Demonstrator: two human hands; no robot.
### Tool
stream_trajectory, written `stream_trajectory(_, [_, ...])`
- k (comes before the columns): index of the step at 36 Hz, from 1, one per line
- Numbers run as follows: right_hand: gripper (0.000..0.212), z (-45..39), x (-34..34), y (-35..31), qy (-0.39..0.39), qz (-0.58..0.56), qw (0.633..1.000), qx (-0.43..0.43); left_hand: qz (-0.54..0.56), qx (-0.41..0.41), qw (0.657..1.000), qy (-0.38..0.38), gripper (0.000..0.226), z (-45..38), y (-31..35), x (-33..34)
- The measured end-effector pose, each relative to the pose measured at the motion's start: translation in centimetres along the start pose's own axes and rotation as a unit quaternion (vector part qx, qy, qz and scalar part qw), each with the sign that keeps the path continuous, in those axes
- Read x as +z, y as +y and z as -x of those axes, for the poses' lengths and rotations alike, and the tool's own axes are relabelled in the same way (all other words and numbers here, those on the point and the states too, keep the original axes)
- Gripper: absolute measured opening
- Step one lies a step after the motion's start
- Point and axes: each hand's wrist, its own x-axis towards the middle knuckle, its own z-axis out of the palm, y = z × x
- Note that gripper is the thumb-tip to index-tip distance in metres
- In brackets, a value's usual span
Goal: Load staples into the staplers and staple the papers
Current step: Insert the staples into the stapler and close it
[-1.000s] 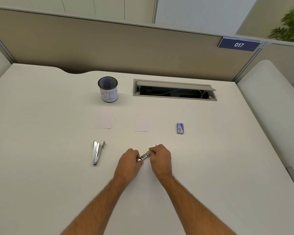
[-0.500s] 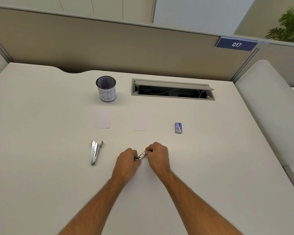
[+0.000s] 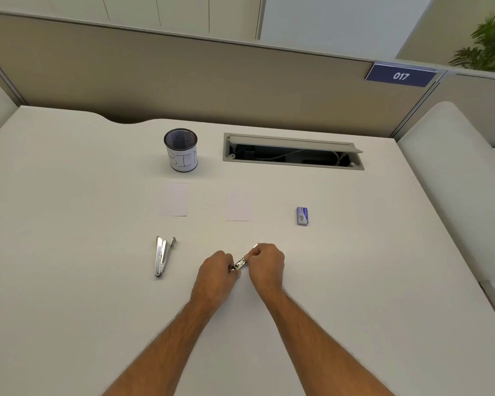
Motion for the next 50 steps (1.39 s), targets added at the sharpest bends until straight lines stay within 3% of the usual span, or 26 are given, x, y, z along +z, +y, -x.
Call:
stream_trajectory(4, [0.019,0.5,0.2,0.0,0.008,0.07,0.995,-0.067,0.0,0.003,1.0,0.004,0.02,0.1,-0.1,0.1])
stream_trajectory(7, [0.016,1.2,0.6,0.3,-0.025,0.239,0.96,-0.142,0.001,0.005,1.0,0.011,0.025,0.2,-0.1,0.1])
stream_trajectory(9, [0.019,1.8,1.0,1.2,-0.02,0.276,0.944,-0.18,0.002,0.009,1.0,0.008,0.025,0.2,-0.1,0.0])
stream_trajectory(17, [0.019,1.2,-0.1,2.0,0.015,0.156,0.975,-0.155,-0.001,0.009,1.0,-0.01,0.017,0.1,-0.2,-0.1])
stream_trajectory(25, [0.04,0.3,-1.3,1.5,0.021,-0.048,0.999,-0.008,-0.005,0.018,1.0,-0.004,0.016,0.3,-0.2,-0.2])
stream_trajectory(29, [0.053,0.5,-0.9,1.2,0.004,-0.159,0.986,0.056,0.004,0.028,1.0,0.001,0.017,0.5,-0.2,-0.3])
stream_trajectory(33, [0.036,0.4,-0.4,1.4,-0.026,-0.294,0.95,0.098,0.016,0.038,0.999,0.016,0.021,0.6,0.2,-0.4])
stream_trajectory(36, [0.041,0.1,-0.4,1.7,-0.047,-0.388,0.912,0.124,0.003,0.048,0.999,0.018,0.022,0.8,0.5,-0.7])
stream_trajectory(41, [0.019,0.3,-1.1,1.5,-0.104,-0.421,0.896,0.099,0.022,0.04,0.999,0.02,0.02,0.9,0.9,-1.3])
stream_trajectory(46, [0.028,0.7,-1.4,0.7,-0.117,-0.446,0.883,0.085,0.041,0.03,0.999,0.006,0.02,1.1,1.4,-1.5])
stream_trajectory(50, [0.037,0.4,-1.4,0.7,-0.099,-0.431,0.895,0.061,0.082,0.02,0.996,-0.029,0.014,1.3,1.6,-1.7])
